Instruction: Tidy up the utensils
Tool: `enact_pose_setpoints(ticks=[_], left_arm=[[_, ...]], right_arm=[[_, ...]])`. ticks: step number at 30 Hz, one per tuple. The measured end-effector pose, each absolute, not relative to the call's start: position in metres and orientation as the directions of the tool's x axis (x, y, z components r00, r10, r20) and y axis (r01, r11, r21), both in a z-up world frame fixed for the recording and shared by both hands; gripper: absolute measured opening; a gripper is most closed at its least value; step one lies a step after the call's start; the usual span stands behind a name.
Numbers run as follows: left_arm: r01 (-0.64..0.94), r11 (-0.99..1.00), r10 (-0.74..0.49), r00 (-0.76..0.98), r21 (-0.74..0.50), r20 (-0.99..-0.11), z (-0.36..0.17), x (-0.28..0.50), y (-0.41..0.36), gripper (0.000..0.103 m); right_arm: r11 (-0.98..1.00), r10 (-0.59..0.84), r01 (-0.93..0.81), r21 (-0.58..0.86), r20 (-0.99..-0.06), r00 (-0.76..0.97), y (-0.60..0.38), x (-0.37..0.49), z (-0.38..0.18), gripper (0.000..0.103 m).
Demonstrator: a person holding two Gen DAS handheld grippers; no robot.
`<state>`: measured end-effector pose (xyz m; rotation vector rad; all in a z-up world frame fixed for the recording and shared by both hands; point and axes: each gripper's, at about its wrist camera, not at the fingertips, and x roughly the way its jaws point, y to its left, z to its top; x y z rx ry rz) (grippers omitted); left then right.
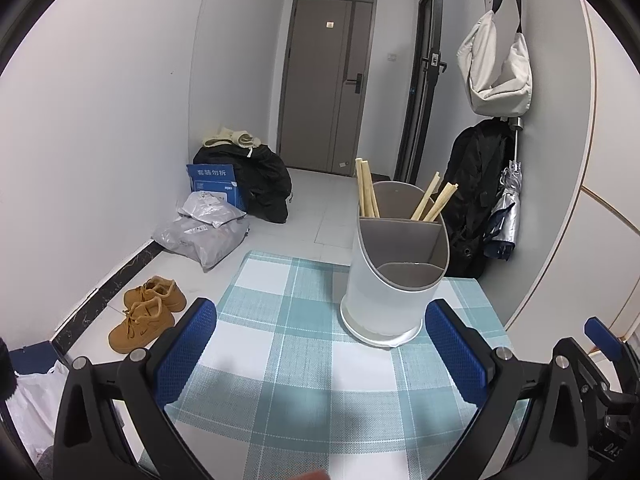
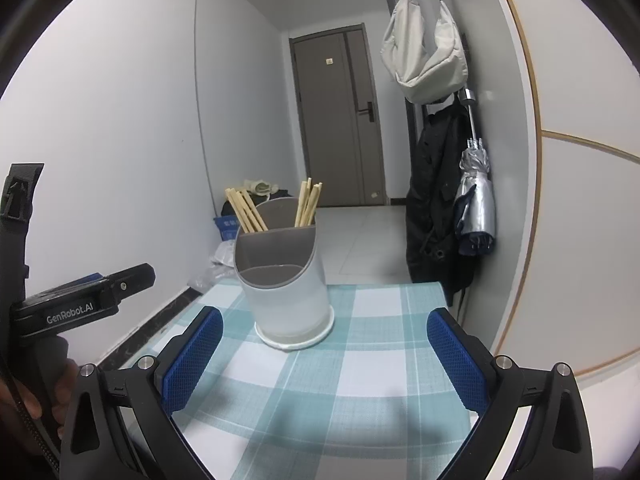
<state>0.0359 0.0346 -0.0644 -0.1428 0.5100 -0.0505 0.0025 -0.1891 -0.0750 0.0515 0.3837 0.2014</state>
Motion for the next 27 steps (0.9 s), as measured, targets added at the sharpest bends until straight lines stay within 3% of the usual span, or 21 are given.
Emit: enact_pose_setpoints(ticks=[27], left_arm=[[0.032, 0.990, -0.097, 0.865, -0.138, -0.493, -0.0660, 0.0356, 0.0315, 0.102]], right_arm=[[0.978, 0.209, -0.190, 0.087, -0.367, 0.906, -0.1879, 0.0023, -0.0747, 0.103]])
